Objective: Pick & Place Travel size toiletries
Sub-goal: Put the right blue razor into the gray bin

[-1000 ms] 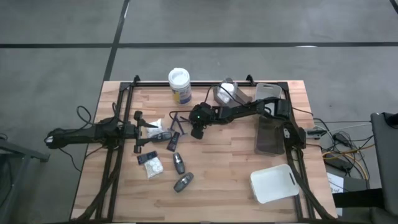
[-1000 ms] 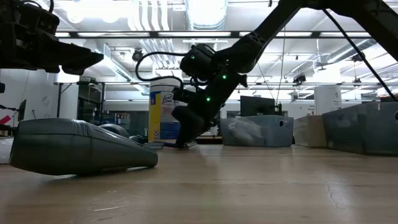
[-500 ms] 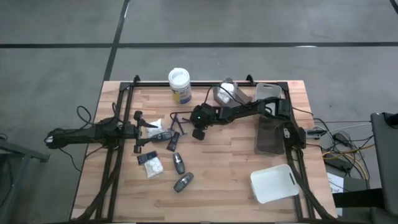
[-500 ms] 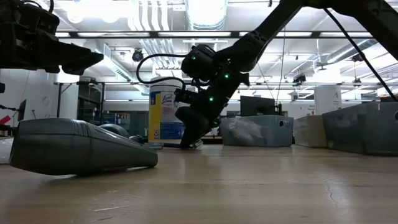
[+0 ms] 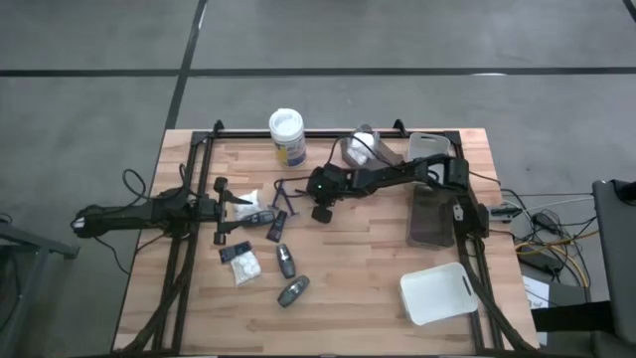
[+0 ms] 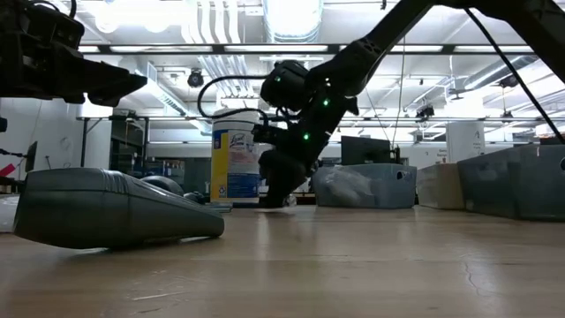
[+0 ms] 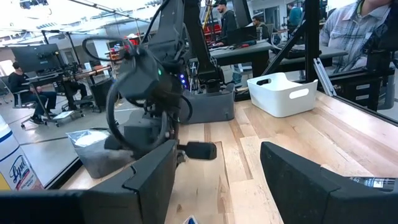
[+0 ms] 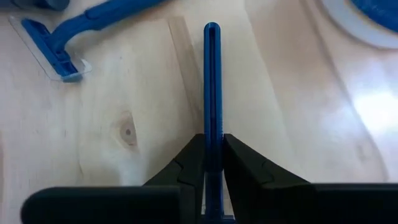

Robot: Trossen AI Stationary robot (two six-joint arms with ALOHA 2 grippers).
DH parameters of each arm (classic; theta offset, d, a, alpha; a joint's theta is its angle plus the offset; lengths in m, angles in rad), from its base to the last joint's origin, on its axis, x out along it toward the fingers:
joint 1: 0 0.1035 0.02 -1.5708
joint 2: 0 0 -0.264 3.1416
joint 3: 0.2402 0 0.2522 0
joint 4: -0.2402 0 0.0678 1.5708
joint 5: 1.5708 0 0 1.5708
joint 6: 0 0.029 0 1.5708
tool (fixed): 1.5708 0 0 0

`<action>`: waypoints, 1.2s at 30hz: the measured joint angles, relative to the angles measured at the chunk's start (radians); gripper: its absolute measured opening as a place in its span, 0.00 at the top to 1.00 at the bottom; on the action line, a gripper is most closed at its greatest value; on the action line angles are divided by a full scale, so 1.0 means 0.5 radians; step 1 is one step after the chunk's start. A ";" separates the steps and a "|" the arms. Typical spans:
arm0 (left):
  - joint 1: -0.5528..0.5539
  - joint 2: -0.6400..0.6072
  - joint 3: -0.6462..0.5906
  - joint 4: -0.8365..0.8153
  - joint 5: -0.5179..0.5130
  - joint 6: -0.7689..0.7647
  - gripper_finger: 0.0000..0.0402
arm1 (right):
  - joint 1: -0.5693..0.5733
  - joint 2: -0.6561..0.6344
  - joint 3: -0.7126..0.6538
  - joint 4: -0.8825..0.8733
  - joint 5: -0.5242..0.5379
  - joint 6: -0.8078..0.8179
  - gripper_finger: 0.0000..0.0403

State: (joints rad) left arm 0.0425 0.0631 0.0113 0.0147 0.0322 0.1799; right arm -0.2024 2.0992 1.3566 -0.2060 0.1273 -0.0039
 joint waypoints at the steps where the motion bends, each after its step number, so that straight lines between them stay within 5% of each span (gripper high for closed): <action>1: 0.000 0.000 0.000 0.001 0.000 0.000 0.41 | -0.002 -0.025 -0.003 -0.010 -0.001 -0.002 0.90; 14: 0.000 0.001 0.001 0.000 0.000 0.000 0.41 | -0.038 -0.493 -0.181 -0.100 -0.069 -0.077 0.89; 36: 0.000 0.003 0.000 0.004 0.000 0.000 0.41 | -0.321 -1.621 -0.867 -0.135 -0.098 0.000 0.91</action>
State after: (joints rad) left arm 0.0425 0.0647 0.0113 0.0166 0.0323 0.1799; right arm -0.3630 1.2888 0.9231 -0.2732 0.0784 -0.0040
